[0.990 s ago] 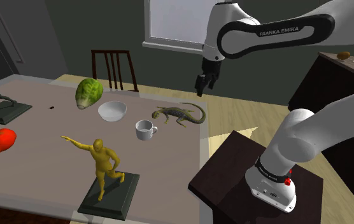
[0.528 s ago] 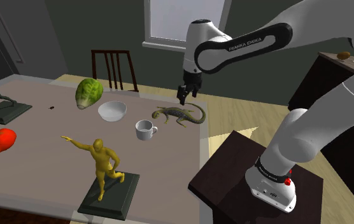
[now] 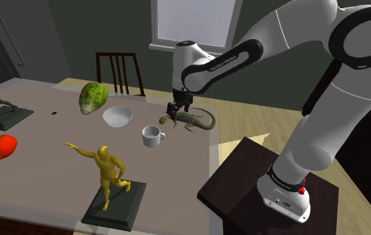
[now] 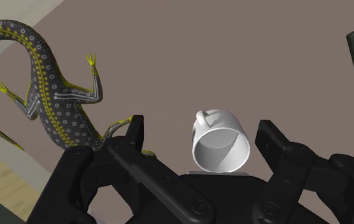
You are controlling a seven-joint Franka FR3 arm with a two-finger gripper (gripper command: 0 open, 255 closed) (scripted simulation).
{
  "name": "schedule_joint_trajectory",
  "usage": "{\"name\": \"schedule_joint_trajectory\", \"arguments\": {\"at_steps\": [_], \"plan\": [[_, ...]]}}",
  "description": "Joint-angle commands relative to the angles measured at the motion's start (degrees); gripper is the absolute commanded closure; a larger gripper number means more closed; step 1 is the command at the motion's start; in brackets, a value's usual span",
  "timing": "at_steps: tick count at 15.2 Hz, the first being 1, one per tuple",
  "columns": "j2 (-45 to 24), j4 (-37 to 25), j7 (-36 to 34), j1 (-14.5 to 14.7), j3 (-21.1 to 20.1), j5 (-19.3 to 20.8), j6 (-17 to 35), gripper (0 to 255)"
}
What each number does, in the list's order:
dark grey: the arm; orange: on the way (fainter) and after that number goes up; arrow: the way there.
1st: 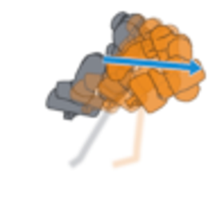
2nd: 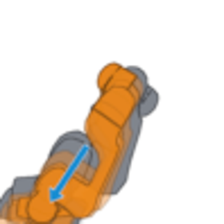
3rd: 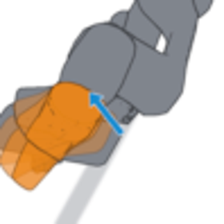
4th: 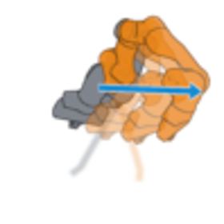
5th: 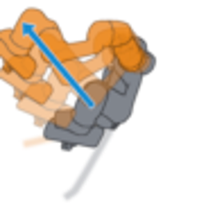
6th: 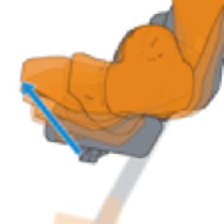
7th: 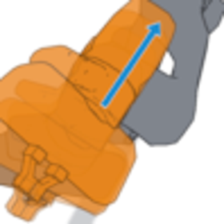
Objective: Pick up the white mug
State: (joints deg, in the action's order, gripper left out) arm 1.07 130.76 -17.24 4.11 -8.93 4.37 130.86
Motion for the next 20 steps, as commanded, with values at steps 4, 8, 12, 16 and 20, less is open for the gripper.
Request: {"name": "schedule_joint_trajectory", "arguments": {"at_steps": [4,8,12,16,20], "plan": [[-11.6,-7.6,-4.2,1.4,-0.8,3.0,3.7,0],[-20.4,-14.6,-7.0,3.0,-0.5,5.3,5.4,0],[-29.4,-22.9,-9.2,5.0,0.0,7.0,6.0,0],[-38.5,-32.6,-10.5,7.0,0.7,8.1,5.5,0],[-43.2,-36.9,-11.0,7.9,1.1,8.5,5.8,0]]}}
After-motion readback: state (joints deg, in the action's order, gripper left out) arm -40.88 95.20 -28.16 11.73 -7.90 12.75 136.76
